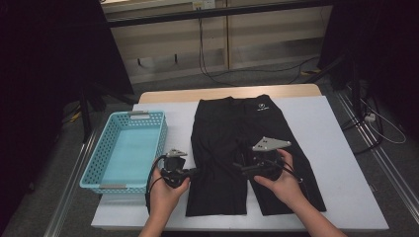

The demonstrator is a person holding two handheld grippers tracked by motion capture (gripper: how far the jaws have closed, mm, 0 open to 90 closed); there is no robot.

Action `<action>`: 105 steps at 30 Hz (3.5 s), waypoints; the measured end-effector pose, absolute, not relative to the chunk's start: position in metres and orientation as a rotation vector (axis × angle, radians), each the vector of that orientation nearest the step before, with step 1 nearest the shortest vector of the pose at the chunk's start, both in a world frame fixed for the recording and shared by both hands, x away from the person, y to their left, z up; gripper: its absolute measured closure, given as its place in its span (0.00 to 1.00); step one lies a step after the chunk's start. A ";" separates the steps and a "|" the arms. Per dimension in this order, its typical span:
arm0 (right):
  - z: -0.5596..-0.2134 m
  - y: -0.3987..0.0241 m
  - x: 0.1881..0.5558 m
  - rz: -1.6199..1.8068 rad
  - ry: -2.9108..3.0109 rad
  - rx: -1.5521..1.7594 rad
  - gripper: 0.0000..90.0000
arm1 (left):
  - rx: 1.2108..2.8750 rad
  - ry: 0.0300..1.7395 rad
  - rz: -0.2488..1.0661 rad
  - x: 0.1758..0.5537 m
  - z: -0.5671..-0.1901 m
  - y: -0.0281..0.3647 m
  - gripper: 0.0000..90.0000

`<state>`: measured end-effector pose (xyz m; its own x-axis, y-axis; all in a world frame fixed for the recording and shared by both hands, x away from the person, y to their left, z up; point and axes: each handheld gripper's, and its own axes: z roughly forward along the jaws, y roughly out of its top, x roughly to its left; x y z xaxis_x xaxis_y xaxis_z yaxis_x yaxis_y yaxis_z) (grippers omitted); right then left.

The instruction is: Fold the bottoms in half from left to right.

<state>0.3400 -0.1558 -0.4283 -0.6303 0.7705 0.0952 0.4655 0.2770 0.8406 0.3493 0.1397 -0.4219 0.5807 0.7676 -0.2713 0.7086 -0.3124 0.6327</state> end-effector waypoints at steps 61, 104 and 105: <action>-0.437 -0.096 0.400 1.312 2.231 1.211 0.19 | 2.031 1.054 0.082 0.344 -0.424 0.109 0.99; -0.431 -0.107 0.400 1.218 2.307 1.160 0.98 | 2.037 0.993 0.034 0.345 -0.430 0.087 0.98; -0.430 -0.114 0.395 1.214 2.299 1.167 0.98 | 2.038 0.992 0.025 0.345 -0.430 0.085 0.98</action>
